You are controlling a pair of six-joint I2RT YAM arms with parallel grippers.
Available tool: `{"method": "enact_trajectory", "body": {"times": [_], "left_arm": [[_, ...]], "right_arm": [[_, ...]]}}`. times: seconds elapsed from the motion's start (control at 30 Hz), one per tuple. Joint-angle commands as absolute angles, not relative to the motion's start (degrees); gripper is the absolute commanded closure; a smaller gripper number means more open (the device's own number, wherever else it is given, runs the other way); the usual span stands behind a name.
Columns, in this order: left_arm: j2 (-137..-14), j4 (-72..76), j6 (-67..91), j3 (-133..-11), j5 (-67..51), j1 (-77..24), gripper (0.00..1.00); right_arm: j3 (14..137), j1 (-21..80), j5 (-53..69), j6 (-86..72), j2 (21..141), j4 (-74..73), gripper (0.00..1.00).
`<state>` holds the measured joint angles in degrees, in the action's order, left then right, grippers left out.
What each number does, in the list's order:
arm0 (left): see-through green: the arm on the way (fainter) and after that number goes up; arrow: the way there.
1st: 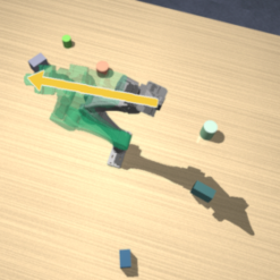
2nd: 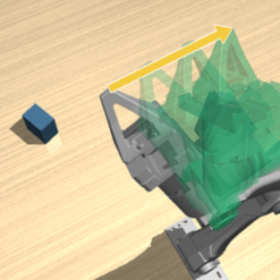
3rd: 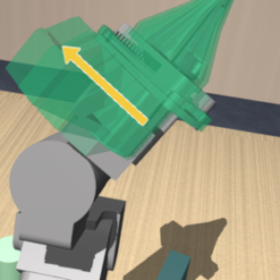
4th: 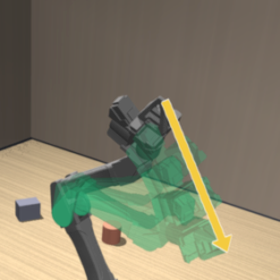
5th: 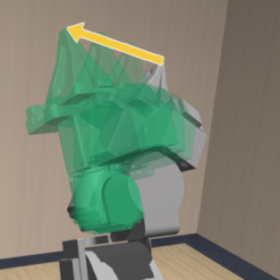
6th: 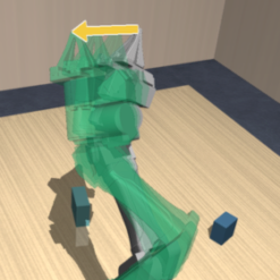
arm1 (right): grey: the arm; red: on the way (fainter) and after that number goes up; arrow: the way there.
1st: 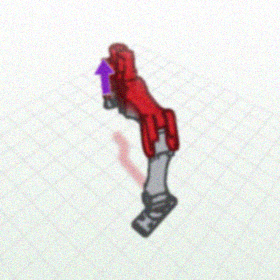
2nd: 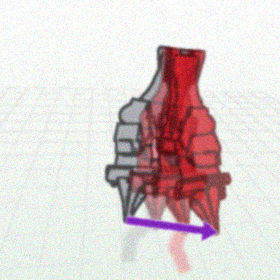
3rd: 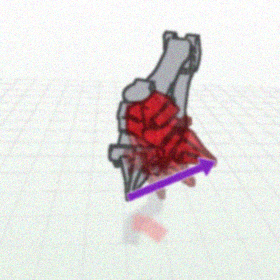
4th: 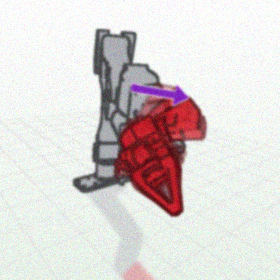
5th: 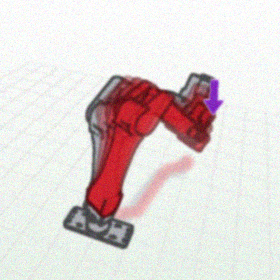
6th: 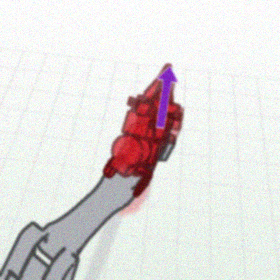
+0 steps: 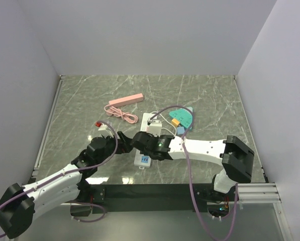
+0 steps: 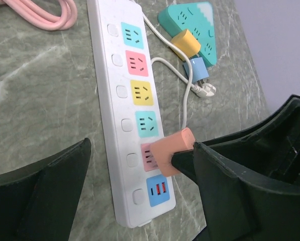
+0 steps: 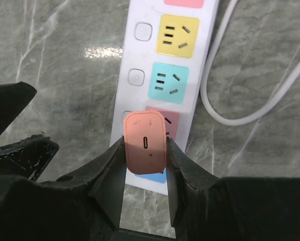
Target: Insert the plug
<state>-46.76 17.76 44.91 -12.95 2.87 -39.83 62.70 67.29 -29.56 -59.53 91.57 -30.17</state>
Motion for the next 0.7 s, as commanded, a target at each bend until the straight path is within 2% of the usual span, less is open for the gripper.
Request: {"method": "enact_trajectory", "body": {"times": [0.0, 0.67], "left_arm": [[-46.0, 20.0, 46.0, -11.8, 1.2, -40.0, 0.12], [-46.1, 20.8, 46.0, -11.2, -0.2, -40.0, 0.12]], "right_arm": [[66.4, 68.9, -36.1, -66.4, 92.8, -36.5, 1.0], [70.1, 69.3, -42.9, -69.4, 97.0, -41.5, 1.0]]}}
